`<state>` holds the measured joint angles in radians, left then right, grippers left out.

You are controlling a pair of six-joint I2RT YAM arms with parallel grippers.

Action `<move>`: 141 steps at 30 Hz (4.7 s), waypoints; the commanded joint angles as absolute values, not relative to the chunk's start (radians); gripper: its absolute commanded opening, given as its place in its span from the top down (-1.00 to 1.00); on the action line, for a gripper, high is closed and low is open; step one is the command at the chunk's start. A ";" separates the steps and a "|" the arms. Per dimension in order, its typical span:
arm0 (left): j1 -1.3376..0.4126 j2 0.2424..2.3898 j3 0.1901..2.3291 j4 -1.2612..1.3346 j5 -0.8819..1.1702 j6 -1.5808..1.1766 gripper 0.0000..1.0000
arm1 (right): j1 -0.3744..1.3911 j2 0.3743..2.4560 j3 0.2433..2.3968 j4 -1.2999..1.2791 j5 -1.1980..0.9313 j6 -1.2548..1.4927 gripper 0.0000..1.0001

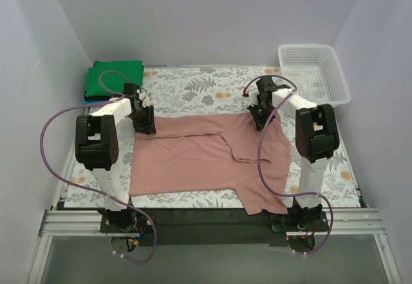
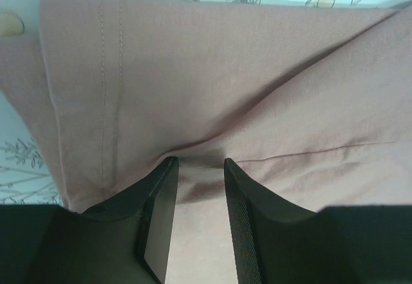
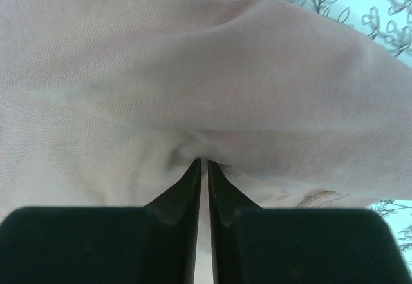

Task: Fold and stack the t-shirts
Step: Fold the tshirt

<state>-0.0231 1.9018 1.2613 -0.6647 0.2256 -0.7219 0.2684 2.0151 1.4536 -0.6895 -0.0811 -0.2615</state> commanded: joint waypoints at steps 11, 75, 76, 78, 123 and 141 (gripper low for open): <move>0.027 2.255 1.685 -0.683 0.250 -0.660 0.30 | 0.224 2.275 1.801 -0.618 0.063 -0.304 0.71; 0.092 1.256 0.741 -0.678 0.407 0.248 0.10 | 0.356 1.420 0.827 -0.758 -0.114 -0.620 0.97; 0.094 1.262 0.747 -0.684 0.403 0.277 0.10 | 0.357 1.422 0.830 -0.759 -0.112 -0.620 0.97; 0.094 1.293 0.768 -0.715 0.396 0.343 0.08 | 0.357 1.425 0.839 -0.761 -0.112 -0.620 0.97; 0.120 1.233 0.808 -1.072 0.494 0.529 1.00 | 0.356 1.177 0.850 -0.925 -0.137 -0.621 0.97; 0.215 1.437 1.114 -0.997 0.589 0.399 1.00 | 0.259 1.391 1.227 -0.917 -0.132 -0.703 0.97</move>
